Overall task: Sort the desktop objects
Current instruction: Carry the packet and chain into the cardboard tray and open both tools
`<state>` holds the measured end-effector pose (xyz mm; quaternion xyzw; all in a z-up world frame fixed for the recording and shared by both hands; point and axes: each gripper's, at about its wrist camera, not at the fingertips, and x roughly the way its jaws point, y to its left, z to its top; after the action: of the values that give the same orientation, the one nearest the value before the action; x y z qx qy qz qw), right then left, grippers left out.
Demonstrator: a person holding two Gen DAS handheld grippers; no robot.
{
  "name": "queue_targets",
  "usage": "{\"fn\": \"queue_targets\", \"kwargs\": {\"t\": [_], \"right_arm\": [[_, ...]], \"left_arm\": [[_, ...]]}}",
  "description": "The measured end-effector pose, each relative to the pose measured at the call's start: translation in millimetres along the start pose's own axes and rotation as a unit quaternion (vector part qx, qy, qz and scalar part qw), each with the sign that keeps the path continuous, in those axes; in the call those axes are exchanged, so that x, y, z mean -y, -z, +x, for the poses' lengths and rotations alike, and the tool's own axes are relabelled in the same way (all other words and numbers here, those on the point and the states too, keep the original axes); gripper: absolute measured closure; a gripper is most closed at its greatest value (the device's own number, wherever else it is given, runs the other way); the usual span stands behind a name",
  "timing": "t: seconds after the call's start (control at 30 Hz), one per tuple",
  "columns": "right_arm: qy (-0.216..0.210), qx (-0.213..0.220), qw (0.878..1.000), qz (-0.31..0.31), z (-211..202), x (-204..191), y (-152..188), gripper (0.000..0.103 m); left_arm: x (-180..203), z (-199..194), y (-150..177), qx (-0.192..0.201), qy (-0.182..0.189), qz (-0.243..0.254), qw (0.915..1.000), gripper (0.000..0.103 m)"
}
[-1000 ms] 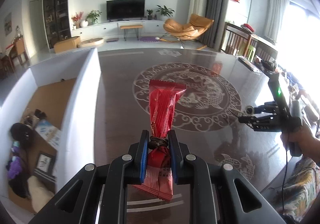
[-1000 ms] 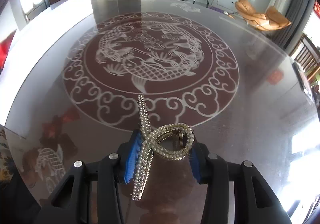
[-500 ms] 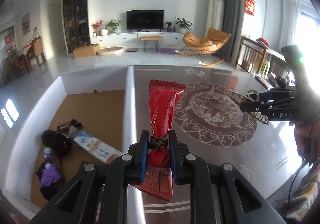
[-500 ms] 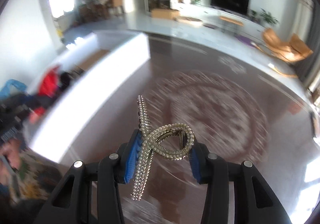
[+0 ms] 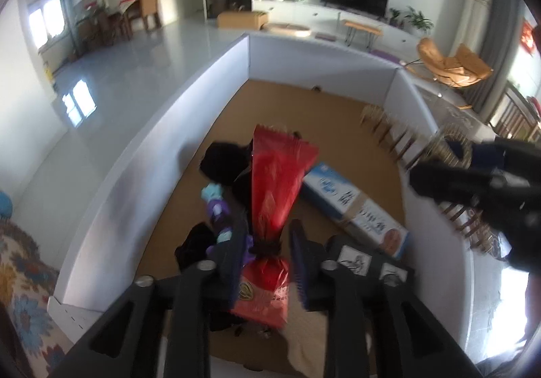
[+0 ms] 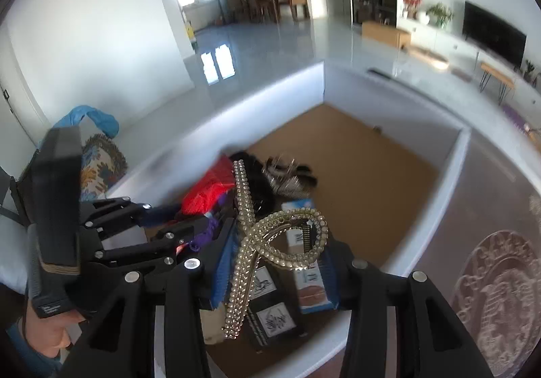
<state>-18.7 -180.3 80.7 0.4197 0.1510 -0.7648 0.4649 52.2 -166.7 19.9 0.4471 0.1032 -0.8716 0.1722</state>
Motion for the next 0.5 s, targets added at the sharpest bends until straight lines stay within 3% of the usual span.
{"fn": "queue_targets", "kwargs": {"t": [0.03, 0.07, 0.1, 0.17, 0.27, 0.33, 0.43, 0.5], "right_arm": [[-0.003, -0.016, 1.000, 0.008, 11.8, 0.6, 0.9, 0.050], [-0.003, -0.023, 1.000, 0.013, 18.1, 1.3, 1.1, 0.036], [-0.006, -0.026, 0.999, 0.017, 21.5, 2.6, 2.7, 0.031], [-0.008, -0.009, 1.000, 0.013, 15.5, 2.4, 4.9, 0.020], [0.008, 0.000, 1.000, 0.001, 3.8, 5.9, 4.9, 0.014], [0.025, 0.003, 1.000, -0.004, -1.1, 8.5, 4.1, 0.012], [0.038, 0.005, 0.999, 0.010, -15.2, 15.0, 6.8, 0.012], [0.045, 0.006, 0.999, 0.015, -23.8, 19.0, 10.0, 0.012]], "left_arm": [[-2.0, 2.8, 0.5, -0.005, 0.000, -0.005, 1.0000, 0.025], [-2.7, 2.1, 1.1, -0.001, -0.001, -0.009, 1.0000, 0.011], [-1.3, -0.9, 2.2, 0.008, -0.006, -0.011, 0.9999, 0.001], [3.0, -7.4, 2.5, 0.025, -0.020, -0.007, 0.9995, 0.001], [5.9, -15.9, -0.2, 0.048, -0.023, -0.010, 0.9985, 0.001], [9.9, -23.8, 0.1, 0.064, -0.016, -0.013, 0.9977, 0.000], [14.6, -26.0, -2.1, 0.050, 0.002, -0.015, 0.9986, 0.000], [18.6, -32.0, 0.4, 0.053, -0.017, -0.020, 0.9983, 0.000]]}}
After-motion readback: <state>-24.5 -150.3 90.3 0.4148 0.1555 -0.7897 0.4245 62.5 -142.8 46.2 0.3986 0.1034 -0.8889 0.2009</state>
